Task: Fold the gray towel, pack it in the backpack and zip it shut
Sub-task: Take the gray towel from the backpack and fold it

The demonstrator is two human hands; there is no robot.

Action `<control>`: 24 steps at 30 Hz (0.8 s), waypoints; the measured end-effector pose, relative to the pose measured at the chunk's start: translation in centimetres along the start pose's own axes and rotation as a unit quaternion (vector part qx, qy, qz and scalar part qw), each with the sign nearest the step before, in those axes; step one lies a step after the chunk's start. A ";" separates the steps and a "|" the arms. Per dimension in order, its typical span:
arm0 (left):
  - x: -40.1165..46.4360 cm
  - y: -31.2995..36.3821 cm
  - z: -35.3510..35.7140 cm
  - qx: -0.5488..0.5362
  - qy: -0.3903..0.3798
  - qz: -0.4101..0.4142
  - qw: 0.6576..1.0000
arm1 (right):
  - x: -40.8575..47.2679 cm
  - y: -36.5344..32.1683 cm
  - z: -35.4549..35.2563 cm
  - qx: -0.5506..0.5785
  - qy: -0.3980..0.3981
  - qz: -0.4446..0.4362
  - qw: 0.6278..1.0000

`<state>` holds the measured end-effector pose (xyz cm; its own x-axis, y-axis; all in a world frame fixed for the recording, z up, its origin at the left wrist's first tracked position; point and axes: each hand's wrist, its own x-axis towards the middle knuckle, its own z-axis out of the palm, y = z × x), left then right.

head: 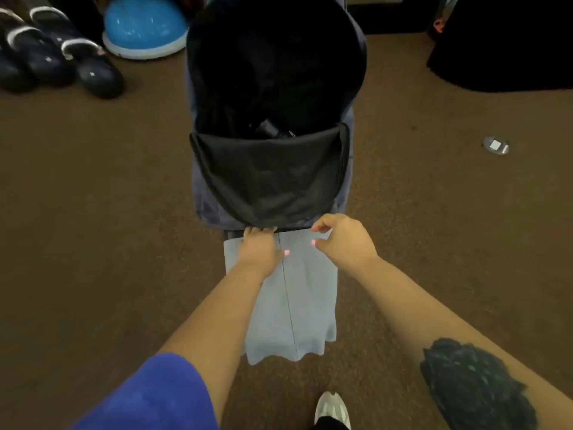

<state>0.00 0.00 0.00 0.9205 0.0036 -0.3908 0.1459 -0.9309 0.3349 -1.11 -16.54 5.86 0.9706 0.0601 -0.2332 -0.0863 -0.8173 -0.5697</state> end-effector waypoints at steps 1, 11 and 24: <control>0.2 0.1 0.1 0.014 0.001 -0.005 1.000 | 0.1 0.2 0.1 -0.001 -0.002 0.007 1.000; -0.3 1.9 -0.6 0.089 -0.075 0.029 0.993 | -0.2 1.2 -0.7 0.000 0.008 0.008 1.000; -8.1 8.0 -14.1 -0.213 -0.108 0.132 0.962 | -4.4 -6.5 -10.8 0.048 -0.035 0.031 0.998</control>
<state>-1.17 -2.32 17.92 0.8557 -0.3306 -0.3980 0.0959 -0.6546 0.7499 -2.38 -17.71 19.12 0.9449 0.0547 -0.3227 -0.1692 -0.7624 -0.6246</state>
